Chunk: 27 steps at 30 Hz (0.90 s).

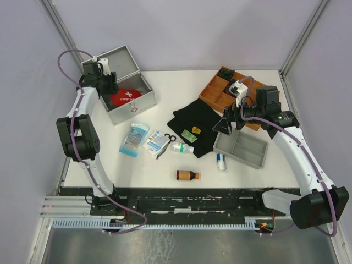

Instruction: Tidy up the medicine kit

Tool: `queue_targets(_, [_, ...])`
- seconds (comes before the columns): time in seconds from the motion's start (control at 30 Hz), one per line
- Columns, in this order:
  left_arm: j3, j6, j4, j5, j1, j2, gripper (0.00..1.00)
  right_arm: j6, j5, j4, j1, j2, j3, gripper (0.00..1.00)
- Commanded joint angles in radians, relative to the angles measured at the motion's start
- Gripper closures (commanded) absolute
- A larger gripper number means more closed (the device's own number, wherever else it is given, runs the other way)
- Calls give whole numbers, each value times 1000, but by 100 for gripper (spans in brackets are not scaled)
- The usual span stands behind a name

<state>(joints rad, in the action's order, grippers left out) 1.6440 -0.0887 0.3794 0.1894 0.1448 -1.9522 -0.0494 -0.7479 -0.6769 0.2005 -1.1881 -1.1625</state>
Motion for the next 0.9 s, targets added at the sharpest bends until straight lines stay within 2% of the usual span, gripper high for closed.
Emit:
queue_targets(0.0, [-35,-69,-77,-47,8,109,33,-9,4,9,-3,10,-6,9])
queue_targets(0.23, [-130,-91,-146,-33,6,212,16,-9,7,10,-3,7,-4,9])
queue_targets(0.47, [-212,-147,-131,167,-2,264,9,-12,10,9,-3,8,-6,9])
queue_targets(0.63, [-245,-203,-94,295,-19,249,0,-15,13,7,-3,2,-7,9])
queue_targets(0.87, [-255,-284,-65,291,-78,183,0,-17,16,6,-3,2,-7,9])
